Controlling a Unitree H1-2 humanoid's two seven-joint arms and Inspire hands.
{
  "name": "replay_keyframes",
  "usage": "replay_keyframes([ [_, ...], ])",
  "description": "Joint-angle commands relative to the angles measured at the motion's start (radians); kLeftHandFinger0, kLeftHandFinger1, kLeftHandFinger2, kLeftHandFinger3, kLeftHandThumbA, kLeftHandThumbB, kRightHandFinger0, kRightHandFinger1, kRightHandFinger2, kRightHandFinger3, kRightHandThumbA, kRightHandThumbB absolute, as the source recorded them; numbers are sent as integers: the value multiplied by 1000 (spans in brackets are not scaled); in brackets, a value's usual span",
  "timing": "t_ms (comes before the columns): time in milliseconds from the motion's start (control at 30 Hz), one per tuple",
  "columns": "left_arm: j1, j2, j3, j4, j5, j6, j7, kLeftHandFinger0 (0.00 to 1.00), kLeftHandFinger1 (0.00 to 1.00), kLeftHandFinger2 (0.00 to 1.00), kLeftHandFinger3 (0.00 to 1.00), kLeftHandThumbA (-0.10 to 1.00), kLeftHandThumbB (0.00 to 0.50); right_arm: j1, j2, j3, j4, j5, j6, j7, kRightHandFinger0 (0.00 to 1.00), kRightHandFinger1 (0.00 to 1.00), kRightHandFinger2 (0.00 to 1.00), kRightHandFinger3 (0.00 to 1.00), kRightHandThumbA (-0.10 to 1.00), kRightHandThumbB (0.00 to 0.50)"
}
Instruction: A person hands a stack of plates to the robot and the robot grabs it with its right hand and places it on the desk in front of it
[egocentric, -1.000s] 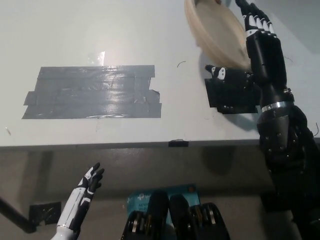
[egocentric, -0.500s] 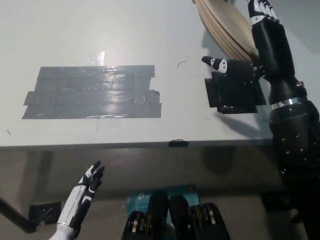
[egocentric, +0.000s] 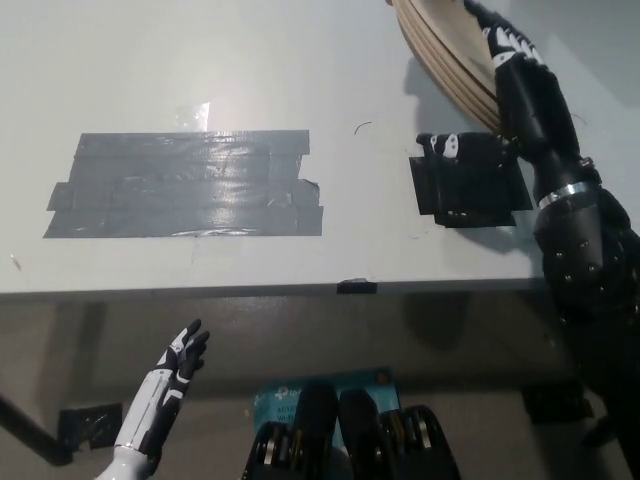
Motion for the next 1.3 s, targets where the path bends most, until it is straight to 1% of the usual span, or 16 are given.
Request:
replay_keyframes([
  [0,-14,11,1,-17,7,-28,-8,1000,1000,1000,1000,968,276,-77,-26,21,66,-48,-29,-44,1000,1000,1000,1000,1000,443],
  [167,-16,11,2,-17,7,-27,-7,1000,1000,1000,1000,966,277,-103,-27,48,123,-82,-24,-68,1000,1000,1000,1000,1000,476],
  [333,-15,12,-3,-21,15,-28,-8,1000,1000,1000,1000,976,271,-125,-23,62,151,-136,-37,-160,1000,1000,1000,1000,1000,471],
  [400,-19,13,-3,-16,16,-30,-8,1000,1000,1000,1000,978,272,-139,-8,64,178,-202,-71,-342,1000,1000,1000,1000,784,453],
  [433,-21,12,-4,-16,16,-28,-8,1000,1000,1000,1000,979,272,-150,2,57,195,-226,-103,-456,960,992,1000,1000,640,246],
  [467,-22,11,-4,-16,15,-29,-8,1000,1000,1000,1000,979,272,-155,9,48,199,-226,-124,-505,960,992,1000,1000,640,246],
  [500,-22,13,-3,-16,14,-28,-9,1000,1000,1000,1000,980,271,-156,13,42,195,-221,-141,-531,285,330,423,517,674,114],
  [533,-22,14,-2,-17,15,-29,-9,1000,1000,1000,1000,984,271,-158,19,33,188,-214,-175,-573,57,66,161,276,666,109],
  [567,-23,15,-1,-17,13,-29,-9,1000,1000,1000,1000,984,270,-158,23,31,165,-225,-190,-611,11,13,77,177,766,59],
  [600,-24,14,0,-15,6,-32,-12,1000,1000,1000,1000,973,258,-155,28,25,138,-220,-210,-629,0,1,133,190,907,28],
  [700,-21,12,0,-19,2,-25,-13,1000,1000,1000,1000,966,267,-144,34,15,93,-201,-231,-627,0,40,344,389,934,7],
  [733,-18,12,0,-23,2,-19,-13,1000,1000,1000,1000,965,268,-139,36,13,74,-196,-238,-625,0,46,361,418,930,9],
  [800,-16,14,-1,-21,6,-27,-12,1000,1000,1000,1000,966,264,-134,36,12,29,-192,-267,-638,0,2,300,384,834,0],
  [967,-19,14,-2,-14,11,-31,-11,1000,1000,1000,1000,974,264,-123,31,7,-47,-197,-255,-632,0,0,242,244,823,3],
  [1133,-25,17,-2,-13,12,-33,-12,1000,1000,1000,1000,977,261,-125,20,1,-83,-210,-235,-625,0,0,218,229,845,0],
  [1267,-26,14,-4,-16,17,-30,-11,1000,1000,1000,1000,975,262,-142,7,-15,-113,-194,-255,-615,0,0,190,213,780,0],
])
